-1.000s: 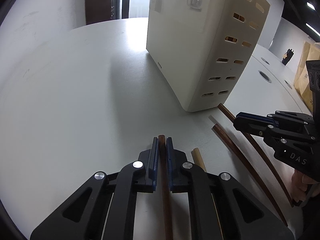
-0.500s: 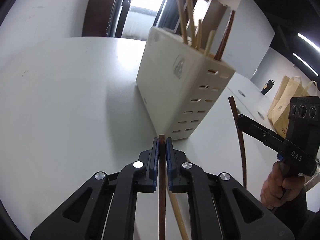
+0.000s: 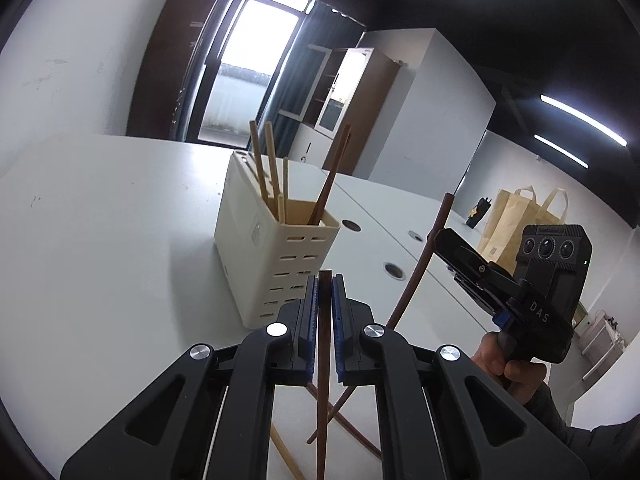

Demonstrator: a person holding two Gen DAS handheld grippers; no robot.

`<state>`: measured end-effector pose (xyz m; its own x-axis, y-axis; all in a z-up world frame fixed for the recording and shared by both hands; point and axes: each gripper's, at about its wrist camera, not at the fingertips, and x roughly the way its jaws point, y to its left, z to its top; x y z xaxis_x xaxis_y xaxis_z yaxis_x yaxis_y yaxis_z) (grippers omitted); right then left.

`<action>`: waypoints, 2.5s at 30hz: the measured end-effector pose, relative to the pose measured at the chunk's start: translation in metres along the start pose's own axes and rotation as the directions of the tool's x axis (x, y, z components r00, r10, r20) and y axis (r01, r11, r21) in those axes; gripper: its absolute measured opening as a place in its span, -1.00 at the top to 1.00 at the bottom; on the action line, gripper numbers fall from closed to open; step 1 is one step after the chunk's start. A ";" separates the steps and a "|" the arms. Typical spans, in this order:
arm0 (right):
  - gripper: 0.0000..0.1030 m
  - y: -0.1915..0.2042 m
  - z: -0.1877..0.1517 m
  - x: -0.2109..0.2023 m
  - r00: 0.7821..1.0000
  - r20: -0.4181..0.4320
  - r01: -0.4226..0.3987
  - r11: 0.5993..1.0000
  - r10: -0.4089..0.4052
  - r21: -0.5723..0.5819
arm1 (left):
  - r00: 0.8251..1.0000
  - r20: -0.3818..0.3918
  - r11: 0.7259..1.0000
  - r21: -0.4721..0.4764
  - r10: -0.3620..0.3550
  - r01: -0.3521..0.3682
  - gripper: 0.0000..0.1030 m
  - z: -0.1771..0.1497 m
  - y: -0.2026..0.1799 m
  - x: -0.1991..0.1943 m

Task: Organize utensils
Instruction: 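Lift both chopsticks upright and carry them above the cream holder, then open both tools to drop the chopsticks into the holder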

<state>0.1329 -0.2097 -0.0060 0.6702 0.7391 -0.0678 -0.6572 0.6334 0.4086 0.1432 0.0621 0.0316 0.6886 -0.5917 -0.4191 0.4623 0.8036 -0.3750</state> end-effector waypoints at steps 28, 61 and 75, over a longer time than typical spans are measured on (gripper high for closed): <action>0.86 0.018 0.120 0.010 0.970 0.183 0.196 0.959 -0.159 -0.205 | 0.967 0.254 0.982 0.170 0.034 -0.079 0.88 0.153 -0.061 -0.048; 0.86 -0.043 0.106 0.078 0.952 0.166 0.293 0.920 -0.257 -0.259 | 0.958 0.274 0.968 0.210 0.079 -0.140 0.88 0.185 -0.032 0.066; 0.86 -0.046 0.097 0.090 0.947 0.118 0.320 0.908 -0.298 -0.271 | 0.971 0.212 0.965 0.213 0.110 -0.156 0.87 0.172 -0.023 0.084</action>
<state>0.2565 -0.1943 0.0572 0.8715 0.4841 -0.0782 -0.4759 0.8734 0.1032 0.2865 0.0050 0.1470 0.8379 -0.4725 -0.2731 0.4577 0.8810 -0.1201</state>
